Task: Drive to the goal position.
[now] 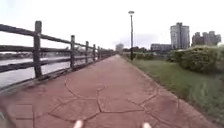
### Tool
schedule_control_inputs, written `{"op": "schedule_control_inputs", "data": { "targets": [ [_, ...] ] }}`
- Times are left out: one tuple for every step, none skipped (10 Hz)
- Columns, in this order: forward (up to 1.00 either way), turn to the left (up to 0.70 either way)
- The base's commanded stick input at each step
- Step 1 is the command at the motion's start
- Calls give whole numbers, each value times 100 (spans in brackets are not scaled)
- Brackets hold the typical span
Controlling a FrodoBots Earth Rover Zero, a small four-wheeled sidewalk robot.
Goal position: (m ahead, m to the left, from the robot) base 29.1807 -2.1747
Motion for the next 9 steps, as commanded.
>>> {"op": "schedule_control_inputs", "data": {
  "targets": [
    [85,8],
    [85,8],
    [85,8],
    [85,8],
    [85,8],
    [85,8],
    [85,8],
    [85,8],
    [85,8]
  ]
}}
